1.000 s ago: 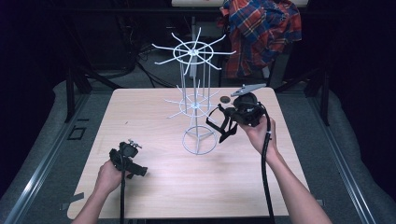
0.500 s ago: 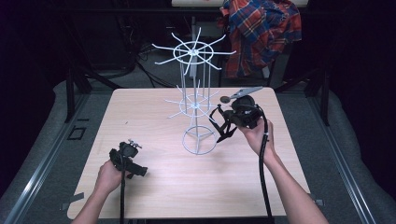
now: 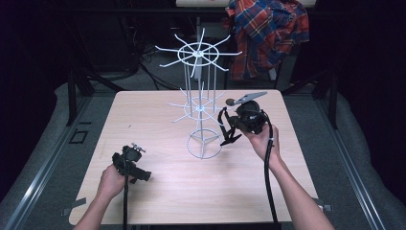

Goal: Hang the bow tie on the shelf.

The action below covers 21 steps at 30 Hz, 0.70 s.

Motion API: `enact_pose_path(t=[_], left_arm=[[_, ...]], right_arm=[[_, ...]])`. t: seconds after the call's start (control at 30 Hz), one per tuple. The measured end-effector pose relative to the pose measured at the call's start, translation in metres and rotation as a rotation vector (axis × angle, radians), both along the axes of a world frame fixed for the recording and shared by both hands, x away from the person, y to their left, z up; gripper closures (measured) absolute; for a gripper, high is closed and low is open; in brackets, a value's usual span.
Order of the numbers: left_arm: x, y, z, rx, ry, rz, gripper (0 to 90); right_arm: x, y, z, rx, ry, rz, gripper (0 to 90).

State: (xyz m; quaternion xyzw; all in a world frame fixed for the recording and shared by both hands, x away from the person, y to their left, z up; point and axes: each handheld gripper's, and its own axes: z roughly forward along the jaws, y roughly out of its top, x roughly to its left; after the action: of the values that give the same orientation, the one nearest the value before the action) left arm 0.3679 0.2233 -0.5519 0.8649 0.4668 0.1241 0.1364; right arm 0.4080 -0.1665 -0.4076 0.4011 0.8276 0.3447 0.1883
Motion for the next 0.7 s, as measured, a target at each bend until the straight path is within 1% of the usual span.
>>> enact_pose_path(t=[0.37,0.6,0.7], left_arm=[[0.0,-0.001,-0.001,-0.002,0.006,-0.001,0.1],[0.0,0.0,-0.001,-0.002,0.007,0.0,0.1],[0.001,-0.001,-0.001,0.004,0.009,-0.004,0.1]], right_arm=[[0.002,-0.002,-0.008,-0.005,0.015,-0.005,87.8],[0.003,-0.004,-0.012,0.002,0.021,-0.012,87.5],[0.004,-0.005,-0.013,0.006,0.021,-0.007,87.0]])
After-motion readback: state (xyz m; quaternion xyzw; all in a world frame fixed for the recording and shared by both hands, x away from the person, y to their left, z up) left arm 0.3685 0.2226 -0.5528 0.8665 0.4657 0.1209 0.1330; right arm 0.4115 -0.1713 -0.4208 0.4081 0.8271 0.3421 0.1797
